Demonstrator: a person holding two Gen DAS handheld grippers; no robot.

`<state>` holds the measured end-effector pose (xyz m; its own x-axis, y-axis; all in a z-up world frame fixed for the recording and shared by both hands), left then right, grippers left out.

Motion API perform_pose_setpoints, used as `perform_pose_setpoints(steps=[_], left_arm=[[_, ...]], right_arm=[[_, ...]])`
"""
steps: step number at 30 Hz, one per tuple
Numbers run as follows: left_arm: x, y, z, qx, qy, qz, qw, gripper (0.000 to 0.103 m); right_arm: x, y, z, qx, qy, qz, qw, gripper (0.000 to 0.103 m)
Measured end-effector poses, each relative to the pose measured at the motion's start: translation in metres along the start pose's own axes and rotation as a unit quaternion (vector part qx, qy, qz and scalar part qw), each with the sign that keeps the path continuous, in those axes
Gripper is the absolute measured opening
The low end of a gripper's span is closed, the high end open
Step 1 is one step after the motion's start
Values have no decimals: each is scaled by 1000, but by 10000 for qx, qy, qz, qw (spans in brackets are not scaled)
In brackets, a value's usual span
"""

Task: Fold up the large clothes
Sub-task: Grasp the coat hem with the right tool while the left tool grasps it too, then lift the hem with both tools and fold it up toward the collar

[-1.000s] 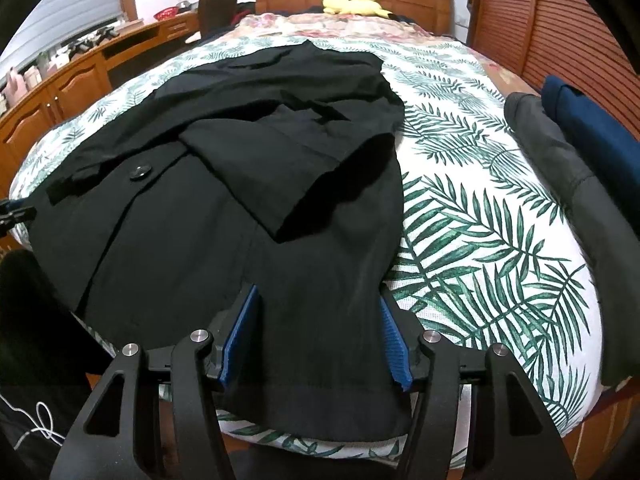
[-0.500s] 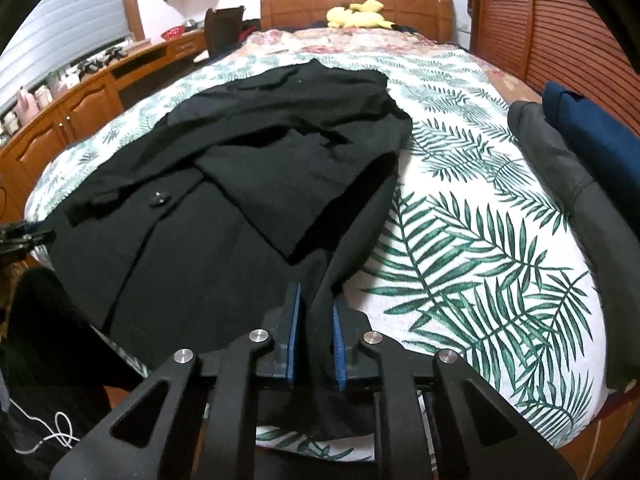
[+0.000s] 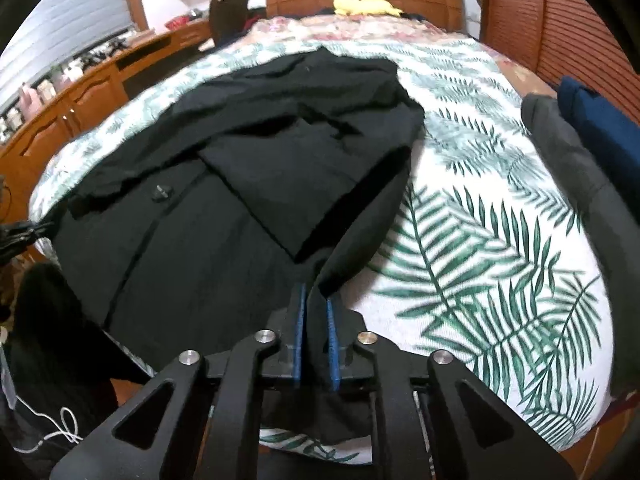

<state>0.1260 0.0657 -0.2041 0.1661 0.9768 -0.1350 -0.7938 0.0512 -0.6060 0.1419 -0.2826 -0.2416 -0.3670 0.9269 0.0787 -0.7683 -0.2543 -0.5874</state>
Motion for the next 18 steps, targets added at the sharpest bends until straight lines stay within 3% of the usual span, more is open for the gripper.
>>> perform_pose_setpoints(steps=[8, 18], left_arm=[[-12, -60, 76, -1033, -131, -22, 9946, 0], [-33, -109, 199, -2140, -253, -330, 9760, 0]], right_arm=[[19, -60, 70, -998, -313, 6, 9945, 1], [54, -99, 174, -1870, -479, 292, 9808, 1]])
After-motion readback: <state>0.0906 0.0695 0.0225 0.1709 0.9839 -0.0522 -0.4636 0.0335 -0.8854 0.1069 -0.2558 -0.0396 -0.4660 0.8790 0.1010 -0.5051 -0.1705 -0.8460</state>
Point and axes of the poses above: each gripper's, at about its wrist camera, not at the fingertips, and z roughly against the way its jaws point, x to its left, y to its underside, the point moved 10 cm from there along -z, roughly the way its jaws point, and after that the axes turned 4 degrees about x, right-handed, at the moved point
